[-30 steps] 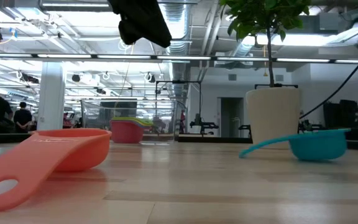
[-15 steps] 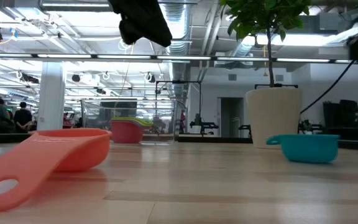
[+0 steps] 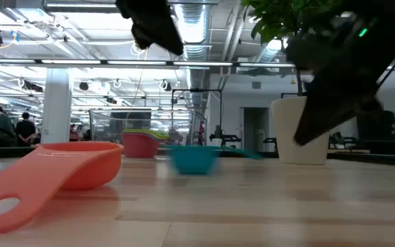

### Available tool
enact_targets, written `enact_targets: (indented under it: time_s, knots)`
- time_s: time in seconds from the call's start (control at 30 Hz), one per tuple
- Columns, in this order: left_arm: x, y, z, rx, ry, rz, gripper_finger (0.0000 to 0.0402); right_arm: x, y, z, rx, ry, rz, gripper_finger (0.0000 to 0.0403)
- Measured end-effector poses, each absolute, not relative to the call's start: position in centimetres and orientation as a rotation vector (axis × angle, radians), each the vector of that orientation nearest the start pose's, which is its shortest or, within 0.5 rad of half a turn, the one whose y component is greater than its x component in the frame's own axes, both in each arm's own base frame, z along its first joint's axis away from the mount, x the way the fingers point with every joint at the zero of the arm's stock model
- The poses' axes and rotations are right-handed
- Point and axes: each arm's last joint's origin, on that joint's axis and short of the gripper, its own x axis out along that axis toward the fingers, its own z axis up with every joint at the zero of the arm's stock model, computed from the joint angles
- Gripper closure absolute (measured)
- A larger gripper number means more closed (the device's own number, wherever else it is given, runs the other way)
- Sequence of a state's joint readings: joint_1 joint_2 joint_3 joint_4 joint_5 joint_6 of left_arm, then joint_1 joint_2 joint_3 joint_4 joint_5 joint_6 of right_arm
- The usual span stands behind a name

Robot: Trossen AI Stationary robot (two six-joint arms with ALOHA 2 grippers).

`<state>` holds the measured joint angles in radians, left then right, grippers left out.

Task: Nest measuring cups in basket
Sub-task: Stack the light blue measuring cup on top of the green measuring cup in the transparent bin

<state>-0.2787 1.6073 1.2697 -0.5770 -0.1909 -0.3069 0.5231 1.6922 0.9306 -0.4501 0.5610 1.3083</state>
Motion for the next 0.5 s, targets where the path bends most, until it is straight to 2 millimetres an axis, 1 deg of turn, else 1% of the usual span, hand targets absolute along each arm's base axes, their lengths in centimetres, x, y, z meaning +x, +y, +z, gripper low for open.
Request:
enact_targets:
  time_s: [0.03,0.1,0.2,0.3,0.37,0.43,0.5]
  knots:
    - [32.7,-8.8,26.6,-0.071,0.900,0.057,0.0358,26.9,14.3,15.9,0.569,0.806,-0.637,0.0397]
    - [32.6,-8.8,26.5,-0.066,0.912,0.059,0.0358,26.1,15.1,16.7,0.578,0.827,-0.634,0.0396]
    - [32.5,-8.7,26.4,-0.060,0.930,0.067,0.0358,24.4,15.9,16.5,0.573,0.874,-0.682,0.0398]
    - [32.2,-8.6,26.2,-0.055,0.961,0.075,0.0358,22.9,16.6,16.5,0.625,0.912,-0.737,0.0399]
    - [31.4,-8.4,25.8,-0.039,1.054,0.107,0.0358,21.8,17.1,16.3,0.647,0.968,-0.786,0.0396]
    - [30.2,-8.0,25.2,-0.048,1.173,0.198,0.0358,20.5,17.4,16.2,0.671,1.000,-0.855,0.0389]
    - [28.8,-7.6,24.9,-0.073,1.299,0.310,0.0358,19.3,17.8,16.2,0.704,0.989,-0.940,0.0385]
